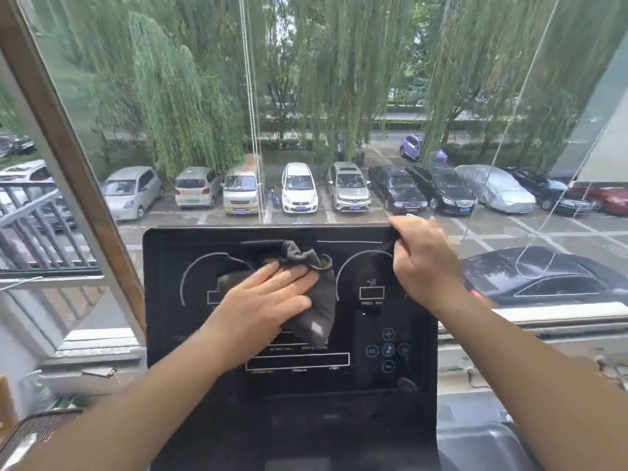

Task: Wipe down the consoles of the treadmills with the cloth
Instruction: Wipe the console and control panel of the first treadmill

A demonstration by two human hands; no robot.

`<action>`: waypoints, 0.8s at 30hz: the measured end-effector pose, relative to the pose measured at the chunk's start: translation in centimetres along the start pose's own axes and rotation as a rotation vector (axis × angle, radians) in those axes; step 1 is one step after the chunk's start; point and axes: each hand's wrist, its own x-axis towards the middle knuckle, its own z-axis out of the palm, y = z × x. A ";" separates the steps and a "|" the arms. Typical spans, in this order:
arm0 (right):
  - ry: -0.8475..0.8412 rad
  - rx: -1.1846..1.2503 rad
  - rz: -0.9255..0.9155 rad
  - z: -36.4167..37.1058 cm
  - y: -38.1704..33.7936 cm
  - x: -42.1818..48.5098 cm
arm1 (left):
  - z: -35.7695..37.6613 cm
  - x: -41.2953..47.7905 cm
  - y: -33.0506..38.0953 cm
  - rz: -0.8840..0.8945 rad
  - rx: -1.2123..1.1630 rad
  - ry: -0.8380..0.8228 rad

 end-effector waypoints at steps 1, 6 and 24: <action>0.000 0.022 -0.010 -0.1 0.5 0.2 | -0.4 0.4 -1.1 -0.003 0.030 0.005; -0.022 0.114 -0.073 0.2 2.1 0.5 | 1.0 1.5 2.4 -0.512 -0.063 0.199; -0.048 0.119 -0.199 -0.3 4.0 0.8 | -0.2 3.8 4.9 -0.686 -0.178 0.219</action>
